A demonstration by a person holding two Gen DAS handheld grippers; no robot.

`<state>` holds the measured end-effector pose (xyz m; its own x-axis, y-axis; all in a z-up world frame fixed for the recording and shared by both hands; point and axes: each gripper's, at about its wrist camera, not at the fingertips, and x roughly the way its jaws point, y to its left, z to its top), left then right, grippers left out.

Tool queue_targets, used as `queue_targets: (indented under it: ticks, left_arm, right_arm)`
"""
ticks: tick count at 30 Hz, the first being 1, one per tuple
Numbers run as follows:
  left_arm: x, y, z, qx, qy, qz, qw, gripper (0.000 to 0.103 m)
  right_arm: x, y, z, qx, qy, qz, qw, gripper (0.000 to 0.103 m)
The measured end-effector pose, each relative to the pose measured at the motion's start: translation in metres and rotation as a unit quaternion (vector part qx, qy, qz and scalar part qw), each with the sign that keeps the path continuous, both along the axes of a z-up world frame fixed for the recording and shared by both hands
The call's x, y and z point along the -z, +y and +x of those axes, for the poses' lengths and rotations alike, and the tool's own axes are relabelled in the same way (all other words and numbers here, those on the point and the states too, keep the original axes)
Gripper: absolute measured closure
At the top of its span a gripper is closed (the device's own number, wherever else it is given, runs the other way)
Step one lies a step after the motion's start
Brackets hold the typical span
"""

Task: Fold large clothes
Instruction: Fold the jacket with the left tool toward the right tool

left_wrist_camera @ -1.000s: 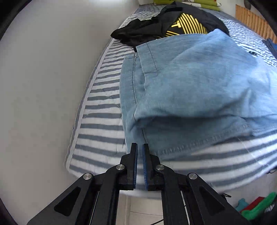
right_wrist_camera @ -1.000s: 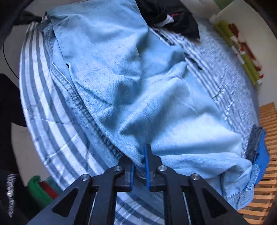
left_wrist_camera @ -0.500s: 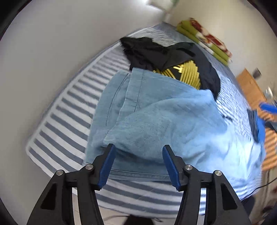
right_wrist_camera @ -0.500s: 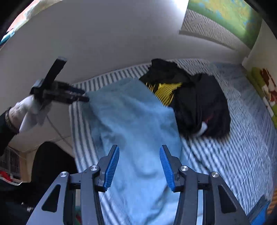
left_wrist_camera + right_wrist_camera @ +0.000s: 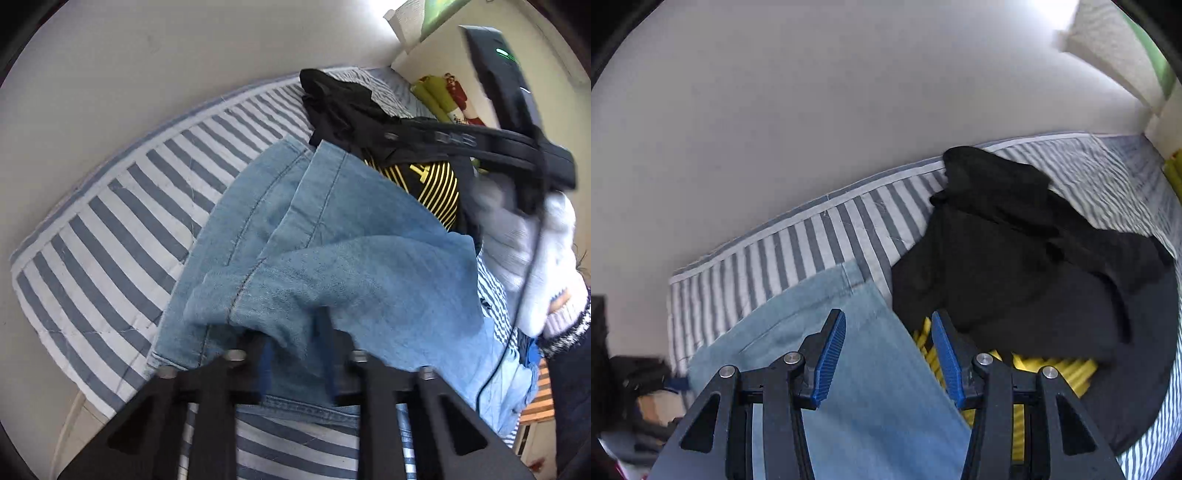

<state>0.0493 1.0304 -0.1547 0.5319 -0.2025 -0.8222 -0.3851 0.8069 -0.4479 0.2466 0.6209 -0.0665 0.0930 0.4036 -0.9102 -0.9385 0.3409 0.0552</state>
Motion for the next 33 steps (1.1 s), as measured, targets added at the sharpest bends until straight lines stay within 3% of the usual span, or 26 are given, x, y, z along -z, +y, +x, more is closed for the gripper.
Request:
queue_targets:
  ticks: [3,5,6,7,11,16,19,28,31,33]
  left_arm:
    - [-0.001,-0.001,-0.002,0.007,-0.009,0.009,0.9999,0.096]
    - [-0.002,-0.004,-0.007,0.006,-0.012,0.009,0.9999,0.098]
    - [-0.002,-0.005,-0.011,0.007,-0.014,0.011,0.9998,0.099]
    - [-0.002,-0.008,-0.015,0.007,-0.016,0.013,0.9998,0.099]
    - [0.000,-0.015,-0.039,-0.002,-0.019,0.008,0.9998,0.099]
    - [-0.008,-0.027,-0.066,-0.012,-0.033,0.044,0.9984,0.099]
    - [-0.001,-0.022,-0.064,-0.018,-0.025,0.042,0.9987,0.099]
    - [0.018,0.002,-0.053,-0.028,-0.010,0.018,0.9994,0.099]
    - [0.017,0.006,-0.050,-0.027,-0.009,0.007,0.9996,0.099]
    - [0.015,0.005,-0.049,-0.023,-0.005,0.010,0.9997,0.099]
  right_arm:
    - [0.020,0.016,-0.002,-0.009,0.004,-0.018,1.000,0.060]
    - [0.032,0.021,-0.007,-0.016,-0.001,-0.040,0.999,0.077]
    - [0.037,0.021,-0.009,-0.016,-0.008,-0.055,0.998,0.095]
    - [0.040,0.021,-0.010,-0.010,-0.024,-0.064,0.998,0.100]
    - [0.026,0.008,-0.017,-0.015,-0.037,-0.030,0.999,0.100]
    - [-0.013,0.002,-0.031,-0.029,-0.021,0.046,0.998,0.101]
    - [-0.002,0.016,-0.038,-0.029,-0.029,0.029,0.999,0.101]
    - [0.069,0.044,-0.035,0.008,-0.043,-0.044,0.998,0.100]
    - [0.050,0.028,-0.029,0.029,-0.030,-0.039,0.998,0.093]
    - [0.021,-0.003,-0.022,0.050,-0.023,-0.018,0.998,0.089]
